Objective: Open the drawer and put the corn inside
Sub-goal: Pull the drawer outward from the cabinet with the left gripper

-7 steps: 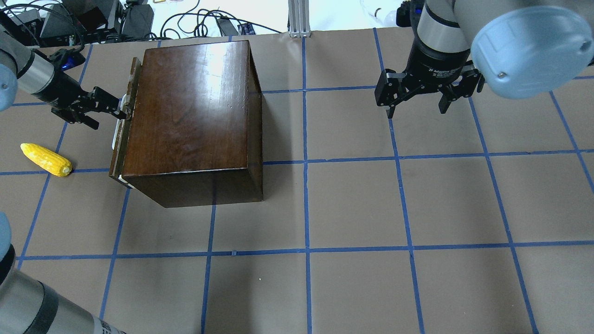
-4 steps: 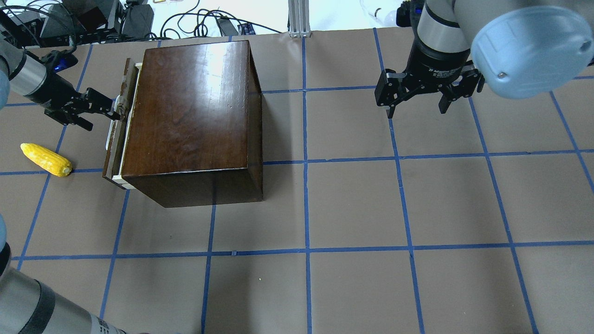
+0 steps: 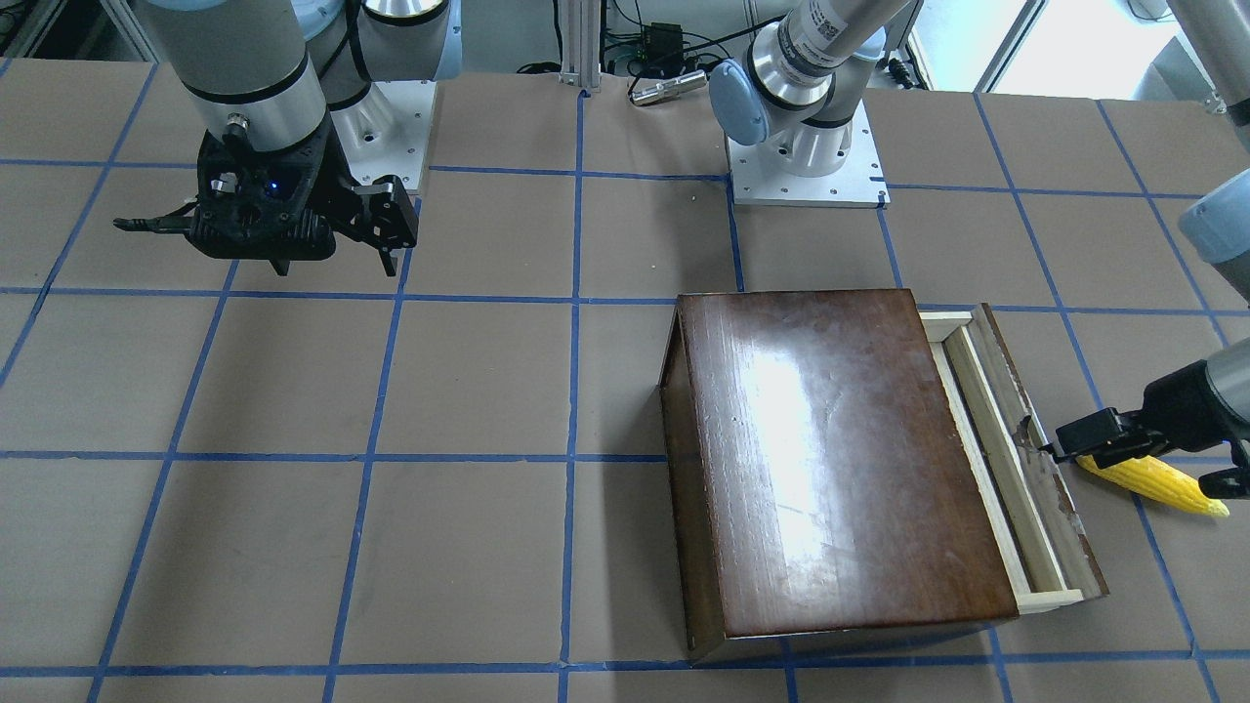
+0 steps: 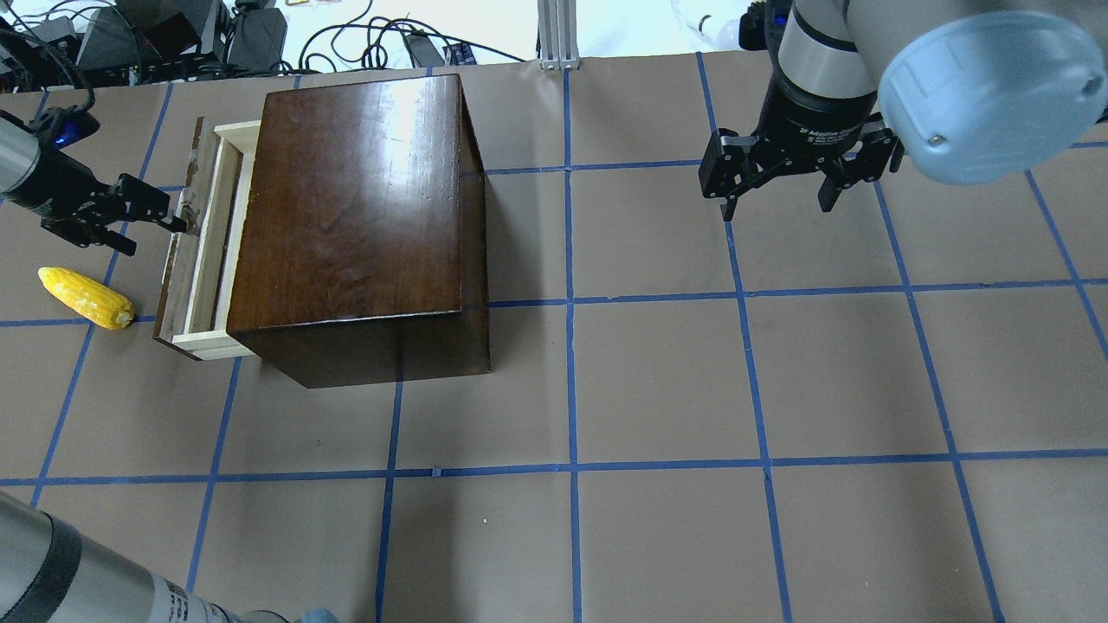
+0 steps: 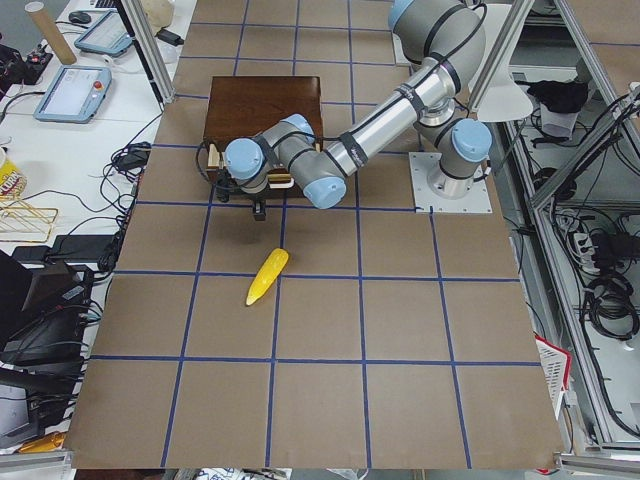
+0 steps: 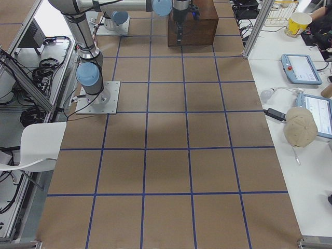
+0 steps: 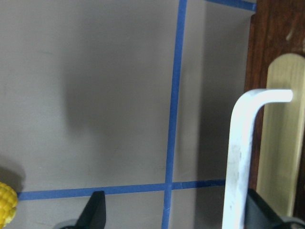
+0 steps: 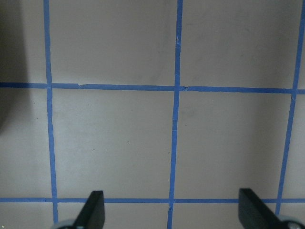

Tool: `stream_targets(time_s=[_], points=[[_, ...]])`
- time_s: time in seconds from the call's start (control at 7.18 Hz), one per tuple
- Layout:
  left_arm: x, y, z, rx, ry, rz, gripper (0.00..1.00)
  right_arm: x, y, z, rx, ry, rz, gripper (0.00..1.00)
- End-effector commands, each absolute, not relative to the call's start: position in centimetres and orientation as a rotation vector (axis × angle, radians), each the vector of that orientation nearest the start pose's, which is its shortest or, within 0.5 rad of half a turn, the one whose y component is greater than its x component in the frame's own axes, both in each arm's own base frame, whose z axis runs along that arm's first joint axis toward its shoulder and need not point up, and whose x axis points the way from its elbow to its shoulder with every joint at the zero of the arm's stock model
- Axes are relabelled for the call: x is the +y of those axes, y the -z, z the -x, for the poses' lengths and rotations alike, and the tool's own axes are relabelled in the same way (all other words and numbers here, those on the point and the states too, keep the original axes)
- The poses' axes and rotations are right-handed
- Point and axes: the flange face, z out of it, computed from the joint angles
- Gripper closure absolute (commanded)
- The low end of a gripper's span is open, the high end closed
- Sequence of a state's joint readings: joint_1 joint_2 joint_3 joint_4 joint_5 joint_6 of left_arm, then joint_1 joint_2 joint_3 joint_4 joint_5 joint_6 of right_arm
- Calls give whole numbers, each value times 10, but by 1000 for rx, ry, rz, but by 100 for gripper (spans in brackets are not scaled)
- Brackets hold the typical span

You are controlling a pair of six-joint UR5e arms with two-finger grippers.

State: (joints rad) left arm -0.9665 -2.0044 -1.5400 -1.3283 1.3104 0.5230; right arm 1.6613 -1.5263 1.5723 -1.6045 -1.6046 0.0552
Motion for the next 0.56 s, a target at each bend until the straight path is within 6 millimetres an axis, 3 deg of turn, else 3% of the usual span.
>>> stream_targets(time_s=[0.0,0.42], points=[[-601,-284,-227,3441,11,181,0,-495,-468,-175,3176,-16,56,0],[-599,-298,-227,3416,26,176,0,-495,-468,-175,3176,-16,56,0]])
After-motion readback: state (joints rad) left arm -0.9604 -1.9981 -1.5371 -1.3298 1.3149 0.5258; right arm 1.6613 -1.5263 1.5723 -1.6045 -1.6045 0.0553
